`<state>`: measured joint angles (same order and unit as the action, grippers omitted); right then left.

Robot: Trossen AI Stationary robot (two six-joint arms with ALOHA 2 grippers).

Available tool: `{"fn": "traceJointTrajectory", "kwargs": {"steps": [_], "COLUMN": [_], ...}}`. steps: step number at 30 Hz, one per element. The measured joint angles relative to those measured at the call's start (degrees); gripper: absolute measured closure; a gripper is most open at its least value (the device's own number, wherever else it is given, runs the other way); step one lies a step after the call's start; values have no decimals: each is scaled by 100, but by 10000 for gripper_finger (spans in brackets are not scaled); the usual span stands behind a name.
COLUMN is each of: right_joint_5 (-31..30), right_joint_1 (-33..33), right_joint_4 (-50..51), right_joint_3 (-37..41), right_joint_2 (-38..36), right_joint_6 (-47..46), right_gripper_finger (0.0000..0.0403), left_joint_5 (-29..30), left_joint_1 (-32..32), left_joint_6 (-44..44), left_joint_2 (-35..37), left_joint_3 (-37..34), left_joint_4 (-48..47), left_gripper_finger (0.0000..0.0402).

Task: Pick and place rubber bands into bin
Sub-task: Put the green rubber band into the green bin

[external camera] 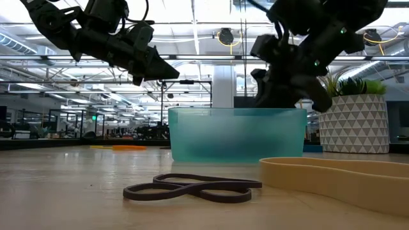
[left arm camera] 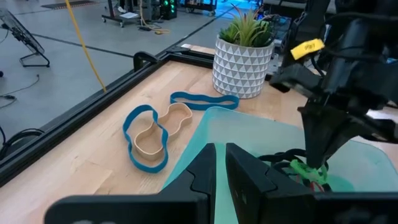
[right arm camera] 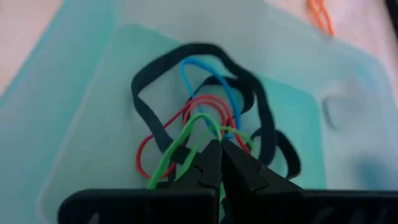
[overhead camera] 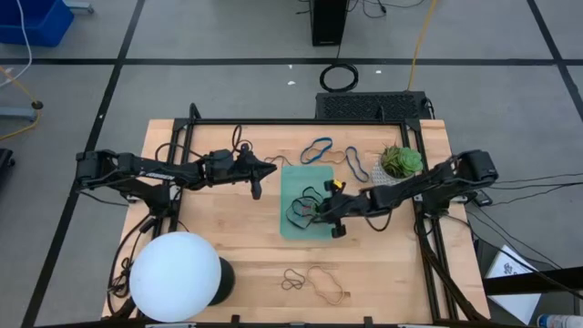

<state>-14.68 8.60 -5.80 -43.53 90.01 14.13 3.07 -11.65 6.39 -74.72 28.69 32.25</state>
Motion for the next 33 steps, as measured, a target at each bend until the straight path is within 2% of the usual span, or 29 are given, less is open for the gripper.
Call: {"fn": "traceJointTrajectory", "kwargs": {"steps": [21,25,33], "right_joint_5": [-13,-15,-13], "right_joint_1": [9,11,21], "right_joint_4": [-27,-33,-36], "right_joint_3": [-2,-2,-2], "right_joint_2": [-25,-25,-28], "right_joint_6": [-273,-278,-295], "right_gripper_finger": [381,352,253], "left_joint_5": [0,0,0], "left_joint_1": [1,1,1], "left_joint_6": [0,0,0], "left_joint_2": [0,0,0], "left_joint_3": [0,0,0], "left_joint_4": [3,4,4], "left_gripper_finger": [360,360,360]}}
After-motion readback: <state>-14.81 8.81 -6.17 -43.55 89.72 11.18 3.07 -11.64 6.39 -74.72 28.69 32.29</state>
